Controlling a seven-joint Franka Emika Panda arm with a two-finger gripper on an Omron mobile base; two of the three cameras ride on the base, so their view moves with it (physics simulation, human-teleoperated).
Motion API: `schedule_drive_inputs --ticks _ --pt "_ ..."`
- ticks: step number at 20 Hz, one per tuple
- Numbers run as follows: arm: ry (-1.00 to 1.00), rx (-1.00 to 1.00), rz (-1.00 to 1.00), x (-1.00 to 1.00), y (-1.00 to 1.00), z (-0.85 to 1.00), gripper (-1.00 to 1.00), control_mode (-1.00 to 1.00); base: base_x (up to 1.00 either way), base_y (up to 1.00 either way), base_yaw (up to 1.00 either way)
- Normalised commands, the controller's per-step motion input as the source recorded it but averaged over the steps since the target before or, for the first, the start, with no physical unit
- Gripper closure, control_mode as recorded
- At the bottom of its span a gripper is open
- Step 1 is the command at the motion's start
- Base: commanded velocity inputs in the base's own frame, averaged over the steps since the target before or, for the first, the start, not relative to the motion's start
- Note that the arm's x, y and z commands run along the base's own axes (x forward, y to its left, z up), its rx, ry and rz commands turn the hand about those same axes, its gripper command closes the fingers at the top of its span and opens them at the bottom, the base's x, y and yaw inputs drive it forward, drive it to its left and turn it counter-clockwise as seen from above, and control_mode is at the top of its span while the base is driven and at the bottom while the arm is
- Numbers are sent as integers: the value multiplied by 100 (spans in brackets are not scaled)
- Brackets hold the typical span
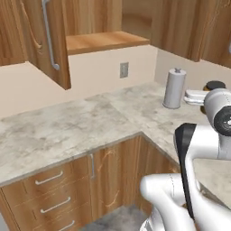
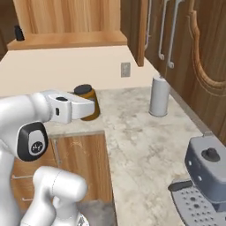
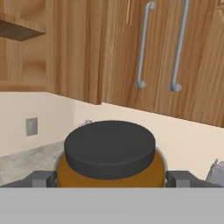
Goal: Collect the turmeric, ketchup, and shaker from the cabinet and place them next to the stove.
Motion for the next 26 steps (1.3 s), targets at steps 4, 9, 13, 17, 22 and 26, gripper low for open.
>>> schedule_drive_inputs --ticks 4,9,13,17,22,26 --pt "0 0 0 0 0 0 100 100 -49 1 -49" --pt "0 0 0 0 0 0 100 100 -23 -1 -51" --pt "0 0 0 0 0 0 100 100 -12 -15 -55" --pt "0 0 0 0 0 0 100 100 -9 -40 -55" --pt "0 0 0 0 0 0 100 100 -16 -62 -53" --pt "0 0 0 0 0 0 100 100 -14 -80 -48"
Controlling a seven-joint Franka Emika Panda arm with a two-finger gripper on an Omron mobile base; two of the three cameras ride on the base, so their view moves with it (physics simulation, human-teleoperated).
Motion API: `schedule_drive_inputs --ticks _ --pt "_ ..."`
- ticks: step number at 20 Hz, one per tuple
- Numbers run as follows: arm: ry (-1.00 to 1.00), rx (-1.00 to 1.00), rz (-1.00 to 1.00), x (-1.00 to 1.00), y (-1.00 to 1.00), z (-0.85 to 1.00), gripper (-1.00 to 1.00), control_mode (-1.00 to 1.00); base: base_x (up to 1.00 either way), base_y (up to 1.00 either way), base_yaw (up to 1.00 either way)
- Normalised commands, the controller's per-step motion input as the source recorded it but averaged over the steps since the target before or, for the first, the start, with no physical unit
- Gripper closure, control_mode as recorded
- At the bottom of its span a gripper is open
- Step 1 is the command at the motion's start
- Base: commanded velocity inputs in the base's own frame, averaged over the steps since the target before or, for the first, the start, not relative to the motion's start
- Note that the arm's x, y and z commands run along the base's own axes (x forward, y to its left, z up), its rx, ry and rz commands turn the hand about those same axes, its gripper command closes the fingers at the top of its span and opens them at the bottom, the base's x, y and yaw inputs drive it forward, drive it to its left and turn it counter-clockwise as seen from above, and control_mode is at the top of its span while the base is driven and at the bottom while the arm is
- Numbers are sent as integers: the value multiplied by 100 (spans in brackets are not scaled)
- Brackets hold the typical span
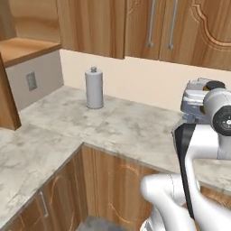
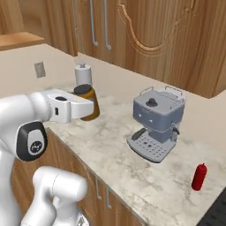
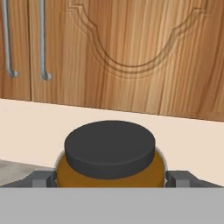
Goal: Collect the turmeric, ketchup, and shaker from the cabinet and place them next to the stove.
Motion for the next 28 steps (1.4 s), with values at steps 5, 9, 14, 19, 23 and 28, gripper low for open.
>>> schedule_drive_inputs --ticks 5,9,14,19,23,28 --pt "0 0 0 0 0 0 100 100 -13 -97 -42" --pt "0 0 0 0 0 0 100 100 -7 -74 -47" --pt "0 0 0 0 0 0 100 100 -4 -48 -56" --pt "0 0 0 0 0 0 100 100 1 -86 -43" --pt "0 0 0 0 0 0 100 100 35 -62 -23" --pt "0 0 0 0 0 0 100 100 69 -22 -5"
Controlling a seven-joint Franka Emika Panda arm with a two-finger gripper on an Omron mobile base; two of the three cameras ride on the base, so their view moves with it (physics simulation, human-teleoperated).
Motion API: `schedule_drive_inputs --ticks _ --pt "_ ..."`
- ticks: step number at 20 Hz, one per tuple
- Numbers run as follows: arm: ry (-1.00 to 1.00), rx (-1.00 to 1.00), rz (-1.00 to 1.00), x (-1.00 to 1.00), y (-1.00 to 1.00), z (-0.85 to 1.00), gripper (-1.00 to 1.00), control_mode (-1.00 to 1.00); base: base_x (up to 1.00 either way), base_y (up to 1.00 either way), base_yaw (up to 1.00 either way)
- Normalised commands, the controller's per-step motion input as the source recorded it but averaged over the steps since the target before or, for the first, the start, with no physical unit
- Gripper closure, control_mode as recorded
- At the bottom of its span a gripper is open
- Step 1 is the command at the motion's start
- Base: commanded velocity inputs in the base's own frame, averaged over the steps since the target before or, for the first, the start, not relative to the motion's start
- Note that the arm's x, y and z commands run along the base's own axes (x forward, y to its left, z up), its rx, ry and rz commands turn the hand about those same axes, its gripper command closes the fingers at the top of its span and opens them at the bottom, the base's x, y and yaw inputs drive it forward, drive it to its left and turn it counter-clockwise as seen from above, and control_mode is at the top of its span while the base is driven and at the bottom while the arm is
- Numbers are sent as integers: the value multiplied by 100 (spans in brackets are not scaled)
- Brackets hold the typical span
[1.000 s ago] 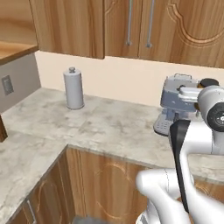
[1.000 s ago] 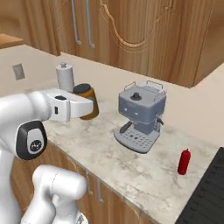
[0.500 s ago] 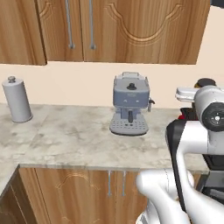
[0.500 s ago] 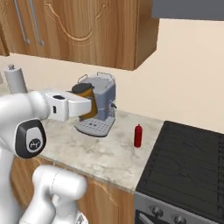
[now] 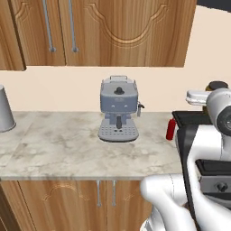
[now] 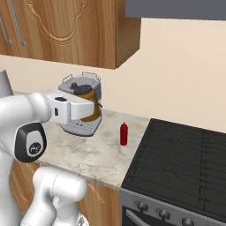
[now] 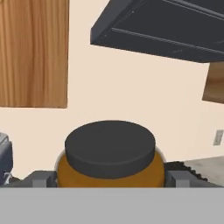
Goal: Collect the turmeric, ketchup, and shaker from the cabinet and place them next to the stove.
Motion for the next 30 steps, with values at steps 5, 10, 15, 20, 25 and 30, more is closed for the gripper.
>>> schedule_drive_inputs --ticks 5,10,15,20,25,30 --pt "11 6 10 65 -34 -47 100 -100 16 -6 0" --pt "17 0 39 59 -55 -100 100 -100 0 0 0" --pt "15 0 49 51 -38 -100 100 -100 0 0 0" --pt "9 0 52 34 -28 -94 100 -100 0 0 0" --pt "1 0 45 31 -3 -68 100 -100 0 0 0" --pt "10 0 31 57 -10 -54 100 -100 0 0 0"
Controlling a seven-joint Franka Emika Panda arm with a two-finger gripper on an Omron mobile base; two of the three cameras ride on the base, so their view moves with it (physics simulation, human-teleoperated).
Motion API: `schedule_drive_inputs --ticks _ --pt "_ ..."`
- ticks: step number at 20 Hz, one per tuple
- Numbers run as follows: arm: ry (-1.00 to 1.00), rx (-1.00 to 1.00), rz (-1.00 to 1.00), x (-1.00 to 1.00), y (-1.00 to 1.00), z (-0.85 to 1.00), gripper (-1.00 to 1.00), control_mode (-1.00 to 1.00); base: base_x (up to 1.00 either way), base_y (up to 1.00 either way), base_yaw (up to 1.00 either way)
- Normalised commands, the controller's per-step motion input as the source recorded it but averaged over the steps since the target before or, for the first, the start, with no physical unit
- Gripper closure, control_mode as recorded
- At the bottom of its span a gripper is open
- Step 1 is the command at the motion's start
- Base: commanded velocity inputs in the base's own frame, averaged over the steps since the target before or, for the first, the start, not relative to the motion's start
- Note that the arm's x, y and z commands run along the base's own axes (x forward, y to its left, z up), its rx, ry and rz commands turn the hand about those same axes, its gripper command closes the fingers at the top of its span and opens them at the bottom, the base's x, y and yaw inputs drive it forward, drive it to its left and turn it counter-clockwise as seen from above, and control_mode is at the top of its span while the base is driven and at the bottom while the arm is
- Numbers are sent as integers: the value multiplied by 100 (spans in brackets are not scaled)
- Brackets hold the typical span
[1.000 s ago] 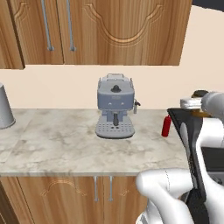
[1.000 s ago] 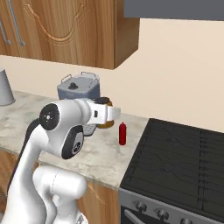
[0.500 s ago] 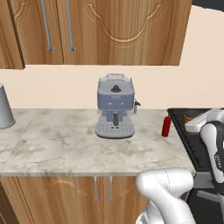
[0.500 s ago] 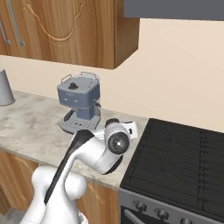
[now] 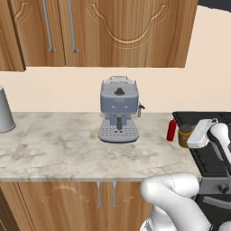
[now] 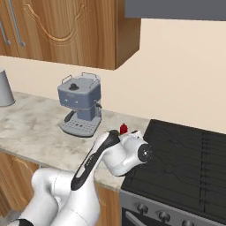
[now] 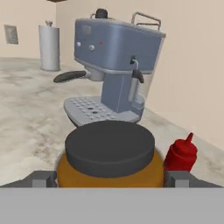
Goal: Collect the turmeric, ketchup, and shaker from the cabinet and place them next to the stove.
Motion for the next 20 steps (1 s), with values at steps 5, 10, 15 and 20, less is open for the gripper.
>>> schedule_drive_inputs --ticks 5,10,15,20 --pt "13 1 25 48 -25 -51 100 -100 0 0 0" --pt "10 10 20 23 -34 -45 100 -100 0 0 0" --pt "1 23 14 23 -13 -33 100 -100 0 0 0" --pt "-6 15 2 2 0 -23 100 -100 0 0 0"
